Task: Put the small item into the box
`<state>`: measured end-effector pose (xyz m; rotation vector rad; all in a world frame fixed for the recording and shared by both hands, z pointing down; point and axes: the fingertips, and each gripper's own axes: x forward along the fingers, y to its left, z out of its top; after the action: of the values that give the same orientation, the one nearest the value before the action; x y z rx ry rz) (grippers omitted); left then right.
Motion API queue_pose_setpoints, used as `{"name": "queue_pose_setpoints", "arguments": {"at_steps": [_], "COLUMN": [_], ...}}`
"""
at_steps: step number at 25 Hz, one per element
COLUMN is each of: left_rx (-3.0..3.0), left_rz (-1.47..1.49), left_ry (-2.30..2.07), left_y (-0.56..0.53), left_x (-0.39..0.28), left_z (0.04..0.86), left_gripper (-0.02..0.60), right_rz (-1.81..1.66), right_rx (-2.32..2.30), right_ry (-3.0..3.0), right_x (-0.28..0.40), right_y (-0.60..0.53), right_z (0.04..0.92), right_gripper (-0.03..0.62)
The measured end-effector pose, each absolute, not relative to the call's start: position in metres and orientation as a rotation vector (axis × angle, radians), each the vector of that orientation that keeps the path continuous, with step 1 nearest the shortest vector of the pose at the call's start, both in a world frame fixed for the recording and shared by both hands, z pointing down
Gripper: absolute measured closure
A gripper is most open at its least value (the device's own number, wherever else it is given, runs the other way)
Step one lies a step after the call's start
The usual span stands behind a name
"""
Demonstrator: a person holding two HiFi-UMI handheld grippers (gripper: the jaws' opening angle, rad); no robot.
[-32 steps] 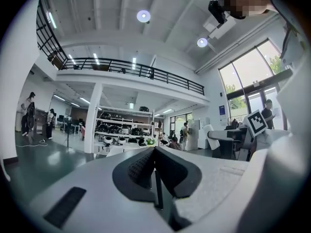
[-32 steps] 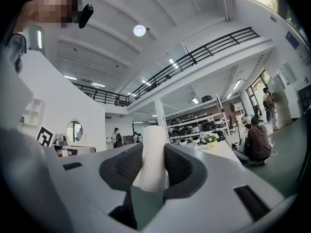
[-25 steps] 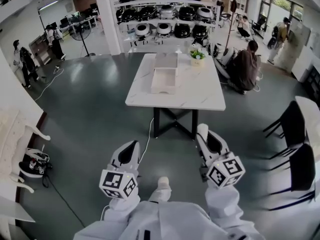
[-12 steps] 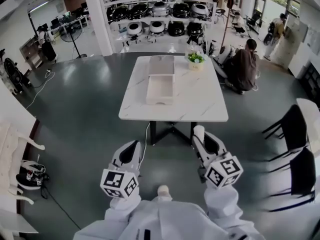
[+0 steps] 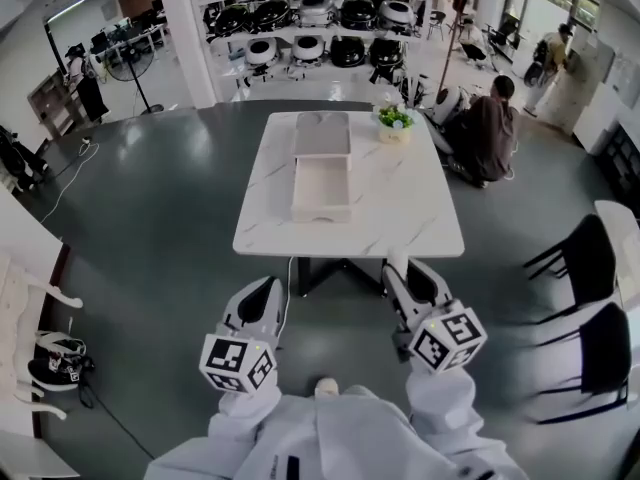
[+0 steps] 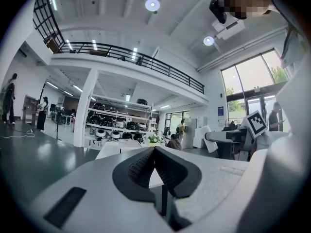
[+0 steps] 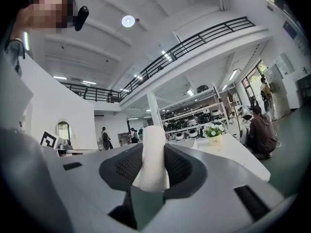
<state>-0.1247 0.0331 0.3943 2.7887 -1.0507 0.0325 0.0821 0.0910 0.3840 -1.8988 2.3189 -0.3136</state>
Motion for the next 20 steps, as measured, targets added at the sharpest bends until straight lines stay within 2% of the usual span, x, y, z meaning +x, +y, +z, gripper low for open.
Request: {"name": "queue_pose_setpoints", "arguments": {"at_steps": [20], "left_rx": [2.722], "left_rz": [0.065], "left_ry": [-1.123], "left_y": [-0.059], "left_x": [-0.093], "left_z": [0.414], "left_gripper": [0.583], "right_rz": [-0.335], "right_rx": [-1.869], "right_ry": [2.324], "right_x": [0.126], "right_y": [-0.017], "right_z": [0.396], "right_gripper": [0.476]}}
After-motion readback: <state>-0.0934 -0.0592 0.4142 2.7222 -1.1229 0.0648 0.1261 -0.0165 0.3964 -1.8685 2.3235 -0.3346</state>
